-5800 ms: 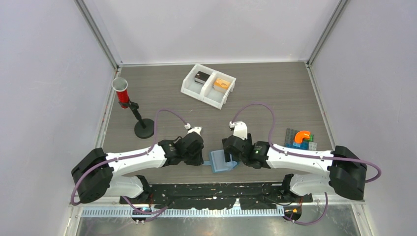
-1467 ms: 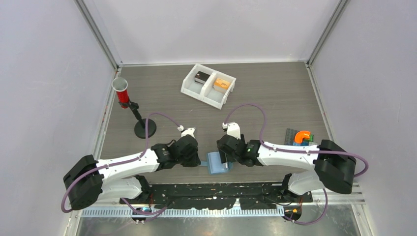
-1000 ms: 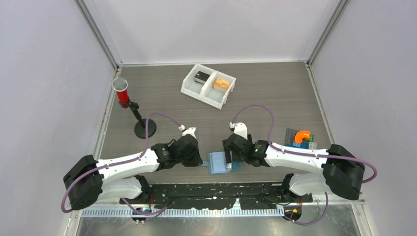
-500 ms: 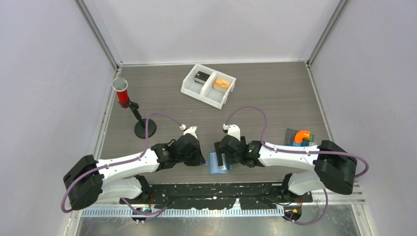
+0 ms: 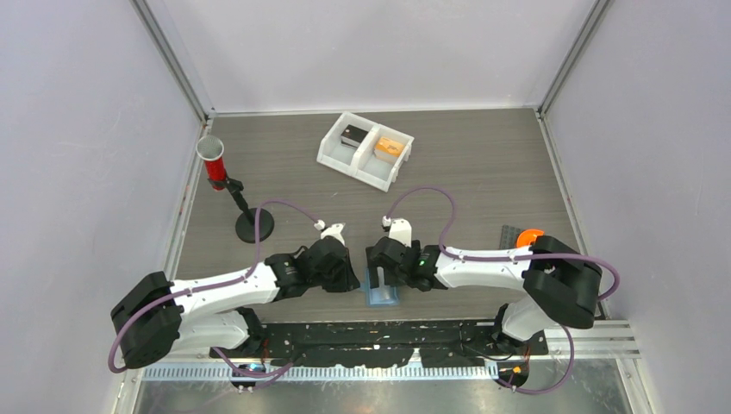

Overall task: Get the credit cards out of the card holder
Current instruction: Open the card holder at the center of the board.

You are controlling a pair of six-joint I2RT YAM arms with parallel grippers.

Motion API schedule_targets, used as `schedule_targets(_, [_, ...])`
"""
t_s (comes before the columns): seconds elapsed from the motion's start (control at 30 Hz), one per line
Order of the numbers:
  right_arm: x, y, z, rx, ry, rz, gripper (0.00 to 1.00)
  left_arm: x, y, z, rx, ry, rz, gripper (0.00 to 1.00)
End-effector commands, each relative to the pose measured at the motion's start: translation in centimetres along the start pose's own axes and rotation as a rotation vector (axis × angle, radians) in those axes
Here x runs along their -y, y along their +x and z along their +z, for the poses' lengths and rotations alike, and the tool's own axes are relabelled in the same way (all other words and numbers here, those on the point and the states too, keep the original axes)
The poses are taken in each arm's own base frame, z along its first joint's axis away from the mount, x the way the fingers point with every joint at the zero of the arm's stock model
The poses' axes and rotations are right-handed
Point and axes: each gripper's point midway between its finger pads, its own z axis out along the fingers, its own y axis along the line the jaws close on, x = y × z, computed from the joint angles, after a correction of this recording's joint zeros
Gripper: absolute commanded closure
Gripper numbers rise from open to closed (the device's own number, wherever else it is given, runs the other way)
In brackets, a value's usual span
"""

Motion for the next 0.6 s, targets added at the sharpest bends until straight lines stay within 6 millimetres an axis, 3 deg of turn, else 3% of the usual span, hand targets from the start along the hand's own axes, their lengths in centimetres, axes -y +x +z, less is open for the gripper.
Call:
schedule_targets(0.0, [-1.2,-1.0,0.2,0.038,-0.011,0.067,0.05,1.0,-0.7,-0.1,0.035,0.049,-0.014,1.00])
schedule_targets(0.57, [0.1,0.9,1.1,-0.012,0.113,0.026,0.04,1.0,-0.9,-0.6,0.050,0.063,-0.019,1.00])
